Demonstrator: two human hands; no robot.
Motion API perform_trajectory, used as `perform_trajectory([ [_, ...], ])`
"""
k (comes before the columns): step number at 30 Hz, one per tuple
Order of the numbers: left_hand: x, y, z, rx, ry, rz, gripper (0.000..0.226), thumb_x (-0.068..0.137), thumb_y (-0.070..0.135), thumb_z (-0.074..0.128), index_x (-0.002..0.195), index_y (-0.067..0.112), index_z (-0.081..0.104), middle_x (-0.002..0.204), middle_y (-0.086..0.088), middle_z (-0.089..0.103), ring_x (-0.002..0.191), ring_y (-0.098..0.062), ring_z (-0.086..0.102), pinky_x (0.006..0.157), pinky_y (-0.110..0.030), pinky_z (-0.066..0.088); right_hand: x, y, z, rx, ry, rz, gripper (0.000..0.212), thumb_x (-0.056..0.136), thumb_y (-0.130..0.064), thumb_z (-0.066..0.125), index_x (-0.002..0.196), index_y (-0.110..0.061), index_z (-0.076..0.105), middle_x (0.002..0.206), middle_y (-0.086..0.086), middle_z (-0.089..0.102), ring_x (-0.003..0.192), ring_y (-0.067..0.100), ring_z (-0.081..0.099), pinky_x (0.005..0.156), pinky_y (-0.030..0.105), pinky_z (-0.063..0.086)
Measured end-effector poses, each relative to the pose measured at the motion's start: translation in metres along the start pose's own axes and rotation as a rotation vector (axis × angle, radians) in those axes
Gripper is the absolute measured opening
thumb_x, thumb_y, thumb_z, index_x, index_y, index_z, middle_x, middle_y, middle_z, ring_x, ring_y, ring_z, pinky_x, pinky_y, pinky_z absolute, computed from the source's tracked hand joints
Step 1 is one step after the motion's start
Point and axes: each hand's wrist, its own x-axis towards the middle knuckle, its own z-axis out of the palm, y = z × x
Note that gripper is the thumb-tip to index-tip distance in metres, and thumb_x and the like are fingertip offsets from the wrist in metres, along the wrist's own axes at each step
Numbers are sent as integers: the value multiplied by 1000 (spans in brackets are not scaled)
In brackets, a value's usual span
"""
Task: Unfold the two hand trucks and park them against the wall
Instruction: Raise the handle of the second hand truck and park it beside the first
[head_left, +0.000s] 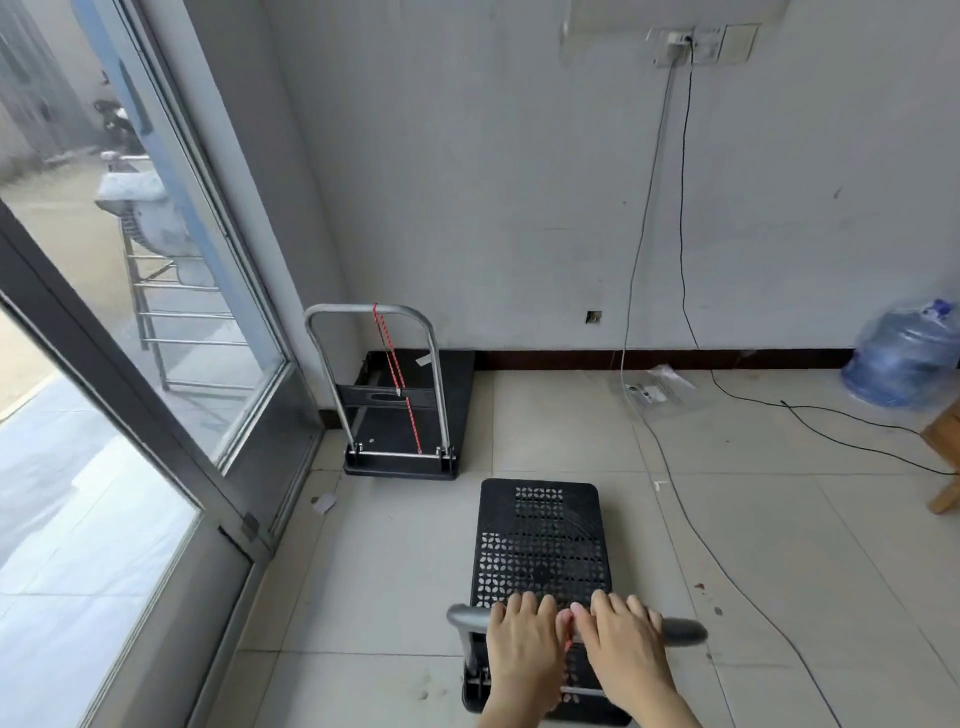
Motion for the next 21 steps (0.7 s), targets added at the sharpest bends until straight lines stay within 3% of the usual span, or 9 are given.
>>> perform_trajectory([
  [3, 60, -3, 10, 2, -5, 13, 70, 100, 41, -1, 62, 30, 57, 59, 10, 57, 54, -13, 57, 52, -28, 48, 61, 2, -7, 31, -123, 7, 48, 82, -53, 22, 68, -23, 58, 69, 0, 68, 70, 24, 60, 65, 40, 48],
  [6, 115, -12, 19, 30, 69, 35, 68, 101, 41, -1, 65, 31, 56, 61, 11, 57, 57, -13, 55, 56, -29, 46, 120, -1, -9, 21, -109, -25, 68, 80, -56, -1, 95, -25, 58, 102, -3, 67, 98, 22, 55, 86, 39, 40],
  [9, 175, -20, 26, 43, 101, 30, 67, 101, 42, 0, 65, 30, 56, 61, 10, 57, 57, -14, 54, 61, -31, 37, 180, -5, -8, -14, -114, -95, 81, 74, -52, -15, 113, -28, 51, 116, -5, 60, 107, 20, 49, 92, 36, 35],
  [12, 234, -26, 36, 69, 130, 60, 55, 101, 42, 15, 65, 30, 54, 62, 9, 57, 58, -16, 55, 64, -33, 27, 240, -7, -7, -38, -133, -65, 71, 82, -51, -8, 112, -27, 52, 114, -4, 61, 105, 20, 50, 90, 36, 35],
  [15, 289, -33, 44, 36, 136, 71, 38, 89, 43, 33, 62, 29, 55, 60, 8, 57, 56, -16, 56, 63, -33, 27, 298, -10, -8, -59, -147, -28, 66, 90, -51, -1, 102, -26, 59, 102, -2, 66, 95, 22, 56, 83, 38, 40],
  [19, 355, -34, 56, 24, 97, 69, 51, 98, 41, 19, 63, 29, 55, 61, 7, 56, 57, -17, 55, 64, -35, 27, 363, -5, -8, -128, -237, -74, 42, 94, -43, 19, 125, -31, 44, 122, -5, 54, 110, 20, 44, 93, 36, 32],
  [21, 385, -37, 59, 32, 64, 75, 43, 94, 40, 25, 65, 29, 55, 62, 6, 56, 58, -18, 54, 65, -35, 32, 394, -7, -9, -140, -231, -84, 40, 95, -41, 22, 128, -31, 42, 124, -4, 52, 111, 20, 43, 93, 36, 32],
])
